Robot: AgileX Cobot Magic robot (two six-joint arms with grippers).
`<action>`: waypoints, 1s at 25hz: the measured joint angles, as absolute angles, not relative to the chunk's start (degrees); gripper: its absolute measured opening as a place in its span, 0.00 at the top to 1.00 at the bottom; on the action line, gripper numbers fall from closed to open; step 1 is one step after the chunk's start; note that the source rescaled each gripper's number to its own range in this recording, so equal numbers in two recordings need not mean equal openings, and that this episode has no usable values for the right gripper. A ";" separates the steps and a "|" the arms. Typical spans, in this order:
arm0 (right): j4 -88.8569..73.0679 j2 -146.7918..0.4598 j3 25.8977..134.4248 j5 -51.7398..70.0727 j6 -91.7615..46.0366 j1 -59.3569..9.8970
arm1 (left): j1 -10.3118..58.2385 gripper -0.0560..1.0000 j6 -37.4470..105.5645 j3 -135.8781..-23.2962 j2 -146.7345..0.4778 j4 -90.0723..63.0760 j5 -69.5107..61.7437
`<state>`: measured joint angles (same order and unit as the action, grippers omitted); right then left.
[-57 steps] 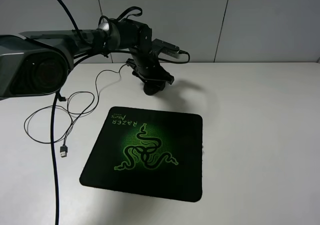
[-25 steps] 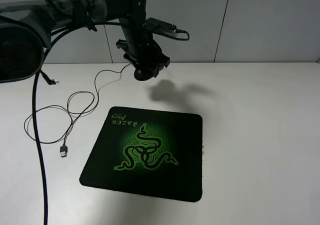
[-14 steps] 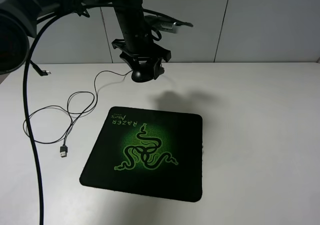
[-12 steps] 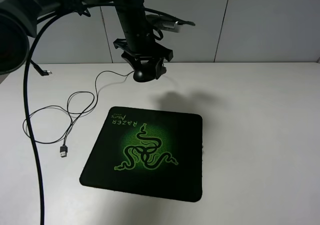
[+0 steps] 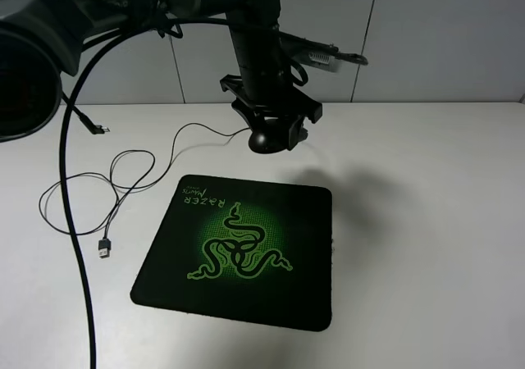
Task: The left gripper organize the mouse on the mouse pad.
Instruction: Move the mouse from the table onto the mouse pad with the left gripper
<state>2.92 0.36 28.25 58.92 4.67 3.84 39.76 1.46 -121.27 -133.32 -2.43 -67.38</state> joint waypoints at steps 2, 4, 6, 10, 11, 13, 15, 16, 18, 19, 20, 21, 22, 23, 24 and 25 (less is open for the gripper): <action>2.92 0.36 28.25 58.92 4.67 3.84 | 40.70 0.94 1.46 -118.87 -132.44 -2.76 -67.39; 2.92 0.36 28.25 58.92 4.67 3.84 | 41.66 0.94 1.43 -116.42 -131.50 -2.82 -67.39; 2.92 0.36 28.25 58.92 4.67 3.84 | 42.46 0.94 1.43 -114.31 -130.27 -2.69 -67.39; 2.92 0.36 28.25 58.92 4.67 3.84 | 43.96 0.94 1.39 -109.90 -128.05 -2.84 -67.39; 2.92 0.36 28.25 58.92 4.67 3.84 | 44.26 0.94 1.39 -108.71 -127.60 -2.84 -67.39; 2.92 0.36 28.25 58.92 4.67 3.84 | 44.59 0.94 1.39 -106.11 -126.82 -2.88 -67.39; 2.92 0.36 28.25 58.92 4.67 3.84 | 44.77 0.94 1.39 -102.60 -125.75 -2.97 -67.39; 2.92 0.36 28.25 58.92 4.67 3.84 | 44.77 0.94 1.39 -100.30 -124.81 -2.97 -67.31; 2.92 0.36 28.25 58.92 4.67 3.84 | 44.82 0.94 1.25 -95.12 -122.72 -2.97 -66.37; 2.92 0.36 28.25 58.92 4.67 3.84 | 44.82 0.94 1.23 -92.91 -121.52 -2.97 -65.25; 2.92 0.36 28.25 58.92 4.67 3.84 | 44.88 0.94 1.17 -90.27 -120.38 -3.02 -63.39; 2.92 0.36 28.25 58.92 4.67 3.84 | 44.88 0.94 1.18 -87.67 -119.54 -3.02 -61.20; 2.92 0.36 28.25 58.92 4.67 3.84 | 44.88 0.94 1.18 -85.68 -118.74 -3.02 -58.94; 2.92 0.36 28.25 58.92 4.67 3.84 | 44.88 0.94 1.18 -83.56 -118.19 -3.02 -57.03; 2.92 0.36 28.25 58.92 4.67 3.84 | 44.88 0.94 1.18 -81.76 -117.98 -3.02 -54.86; 2.92 0.36 28.25 58.92 4.67 3.84 | 44.88 0.94 1.18 -80.25 -117.92 -3.02 -52.81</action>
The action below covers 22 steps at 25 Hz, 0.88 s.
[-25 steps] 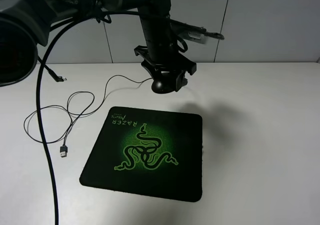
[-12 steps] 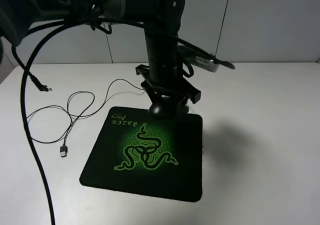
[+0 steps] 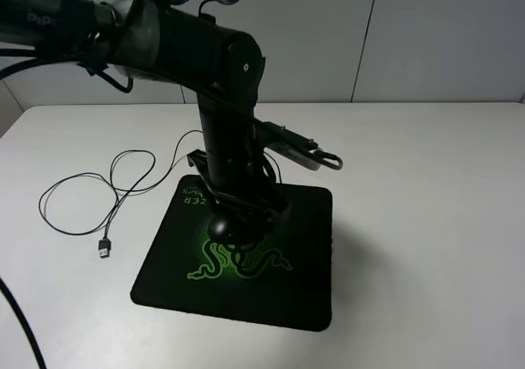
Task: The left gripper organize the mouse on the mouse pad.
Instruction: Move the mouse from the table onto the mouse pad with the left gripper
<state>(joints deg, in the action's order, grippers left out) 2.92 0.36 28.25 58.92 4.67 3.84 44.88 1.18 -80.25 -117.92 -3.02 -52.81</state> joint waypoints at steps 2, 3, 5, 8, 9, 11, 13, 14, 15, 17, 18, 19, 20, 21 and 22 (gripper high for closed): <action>2.92 0.36 28.25 58.92 4.67 3.84 | 44.88 0.95 1.18 -77.79 -117.92 -3.02 -49.30; 2.92 0.36 28.25 58.92 4.67 3.84 | 44.88 0.95 1.18 -76.67 -117.92 -3.02 -47.49; 2.92 0.36 28.25 58.92 4.67 3.84 | 44.98 0.95 1.47 -74.97 -117.92 -3.02 -43.94; 2.92 0.36 28.25 58.92 4.67 3.84 | 44.98 0.95 2.09 -72.86 -117.92 -3.08 -39.16; 2.92 0.36 28.25 58.92 4.67 3.84 | 44.98 0.95 2.40 -72.23 -117.92 -3.08 -38.04; 2.92 0.36 28.25 58.92 4.67 3.84 | 44.98 0.95 2.72 -71.17 -117.92 -3.08 -36.26; 2.92 0.36 28.25 58.92 4.67 3.84 | 44.98 0.95 2.77 -70.72 -117.92 -3.08 -35.83; 2.92 0.36 28.25 58.92 4.67 3.84 | 44.98 0.95 2.84 -70.64 -117.92 -3.08 -35.77; 2.92 0.36 28.25 58.92 4.67 3.84 | 44.98 0.95 2.84 -70.64 -117.92 -3.03 -35.77; 2.92 0.36 28.25 58.92 4.67 3.84 | 44.98 0.95 2.88 -70.64 -117.92 -3.03 -35.90; 2.92 0.36 28.25 58.92 4.67 3.84 | 44.98 0.95 2.88 -70.64 -117.92 -3.03 -36.02; 2.92 0.36 28.25 58.92 4.67 3.84 | 44.98 0.94 2.88 -70.64 -117.92 -3.03 -36.24; 2.92 0.36 28.25 58.92 4.67 3.84 | 44.98 0.92 2.88 -70.64 -117.92 -3.03 -36.50; 2.92 0.36 28.25 58.92 4.67 3.84 | 44.98 0.84 2.90 -70.64 -117.92 -3.03 -37.01; 2.92 0.36 28.25 58.92 4.67 3.84 | 44.98 0.72 2.90 -70.64 -117.92 -3.03 -37.57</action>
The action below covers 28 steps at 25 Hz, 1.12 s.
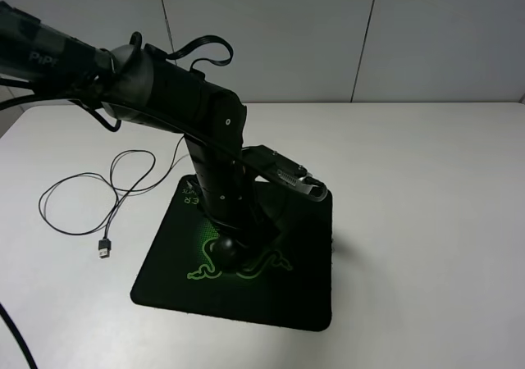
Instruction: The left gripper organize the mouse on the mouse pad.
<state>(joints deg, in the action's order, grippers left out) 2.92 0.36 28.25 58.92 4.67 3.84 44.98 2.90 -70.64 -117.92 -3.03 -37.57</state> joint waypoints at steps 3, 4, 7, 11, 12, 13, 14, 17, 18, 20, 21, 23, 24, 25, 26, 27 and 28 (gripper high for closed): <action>2.92 0.36 28.25 58.92 4.67 3.84 | 44.98 0.36 2.90 -70.64 -117.92 -3.08 -38.89; 2.92 0.36 28.25 58.92 4.67 3.84 | 44.98 0.25 2.90 -70.64 -117.92 -3.08 -39.36; 2.92 0.36 28.25 58.92 4.67 3.84 | 44.98 0.11 2.90 -71.30 -117.92 -3.08 -41.50; 2.92 0.36 28.25 58.92 4.67 3.84 | 44.98 0.07 3.27 -74.64 -117.03 -3.14 -47.44; 2.92 0.36 28.25 58.92 4.67 3.84 | 44.98 0.06 3.37 -75.49 -116.38 -3.09 -48.66; 2.92 0.36 28.25 58.92 4.67 3.84 | 44.98 0.06 3.43 -76.18 -115.54 -3.15 -49.88; 2.92 0.36 28.25 58.92 4.67 3.84 | 44.98 0.06 3.52 -76.60 -114.68 -3.20 -50.91; 2.92 0.36 28.25 58.92 4.67 3.84 | 44.98 0.06 3.59 -76.87 -110.80 -3.22 -53.36; 2.92 0.36 28.25 58.92 4.67 3.84 | 44.98 0.06 3.59 -76.87 -109.17 -3.21 -54.52; 2.92 0.36 28.25 58.92 4.67 3.84 | 44.98 0.06 3.59 -76.87 -105.94 -3.17 -56.62; 2.92 0.36 28.25 58.92 4.67 3.84 | 44.98 0.06 3.59 -76.87 -104.55 -3.10 -57.64; 2.92 0.36 28.25 58.92 4.67 3.84 | 44.98 0.06 3.54 -76.81 -101.27 -2.85 -59.51; 2.92 0.36 28.25 58.92 4.67 3.84 | 44.98 0.06 3.54 -76.51 -99.84 -2.80 -60.33; 2.92 0.36 28.25 58.92 4.67 3.84 | 44.98 0.06 3.54 -76.04 -98.10 -2.80 -61.06; 2.92 0.36 28.25 58.92 4.67 3.84 | 44.98 0.06 3.54 -75.55 -96.39 -2.73 -61.65; 2.92 0.36 28.25 58.92 4.67 3.84 | 44.98 0.06 3.54 -74.87 -94.63 -2.52 -62.17; 2.92 0.36 28.25 58.92 4.67 3.84 | 44.98 0.06 3.47 -74.13 -93.13 -2.32 -62.71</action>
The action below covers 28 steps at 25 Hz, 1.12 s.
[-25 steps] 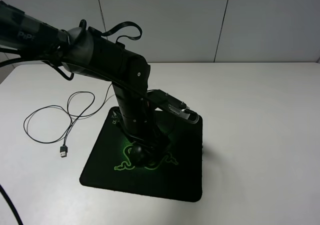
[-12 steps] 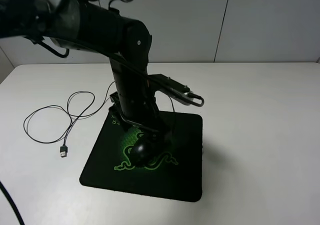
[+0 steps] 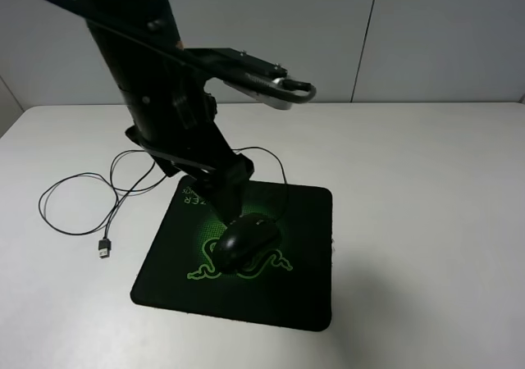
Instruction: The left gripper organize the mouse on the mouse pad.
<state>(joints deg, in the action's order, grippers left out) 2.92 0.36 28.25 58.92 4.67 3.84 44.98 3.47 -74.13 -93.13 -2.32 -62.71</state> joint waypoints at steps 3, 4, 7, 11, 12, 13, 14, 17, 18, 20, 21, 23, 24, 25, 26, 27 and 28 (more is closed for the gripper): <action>2.92 0.36 28.25 58.92 4.67 3.84 | 44.98 0.06 2.58 -71.45 -87.48 -1.85 -63.46; 2.92 0.36 28.25 58.92 4.67 3.84 | 44.98 0.06 2.28 -70.31 -85.80 -1.54 -63.50; 2.92 0.36 28.25 58.92 4.67 3.84 | 44.98 0.06 1.21 -66.43 -79.60 -0.45 -63.47; 2.92 0.36 28.25 58.92 4.67 3.84 | 44.98 0.06 0.00 -59.66 -69.97 0.00 -61.36; 2.92 0.36 28.25 58.92 4.67 3.84 | 44.98 0.06 0.00 -58.11 -67.26 0.31 -60.53; 2.92 0.36 28.25 58.92 4.67 3.84 | 44.98 0.06 0.00 -56.27 -64.57 0.31 -59.97; 2.92 0.36 28.25 58.92 4.67 3.84 | 44.98 0.06 -0.52 -54.39 -62.22 0.31 -59.30; 2.92 0.36 28.25 58.92 4.67 3.84 | 44.98 0.06 -0.76 -49.41 -53.53 0.00 -58.45; 2.92 0.36 28.25 58.92 4.67 3.84 | 44.98 0.06 -0.76 -47.81 -51.06 0.00 -58.41; 2.92 0.36 28.25 58.92 4.67 3.84 | 44.98 0.06 -0.88 -45.11 -44.98 0.00 -58.41; 2.92 0.36 28.25 58.92 4.67 3.84 | 44.98 0.06 -0.93 -43.81 -42.38 0.00 -58.60; 2.92 0.36 28.25 58.92 4.67 3.84 | 44.98 0.06 -0.93 -42.01 -36.01 -0.31 -59.85; 2.92 0.36 28.25 58.92 4.67 3.84 | 44.98 0.06 -0.93 -41.24 -32.88 -0.46 -60.77; 2.92 0.36 28.25 58.92 4.67 3.84 | 44.98 0.06 -0.93 -40.48 -30.26 -0.64 -61.71; 2.92 0.36 28.25 58.92 4.67 3.84 | 44.98 0.06 -0.93 -39.88 -27.30 -0.63 -62.73; 2.92 0.36 28.25 58.92 4.67 3.84 | 44.98 0.06 -0.93 -39.16 -24.53 -0.63 -63.52; 2.92 0.36 28.25 58.92 4.67 3.84 | 44.98 0.06 -0.93 -38.43 -21.95 -0.63 -64.17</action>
<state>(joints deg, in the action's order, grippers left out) 2.92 0.36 28.25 58.92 4.67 3.84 44.98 -0.93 -38.43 -21.95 -0.63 -64.17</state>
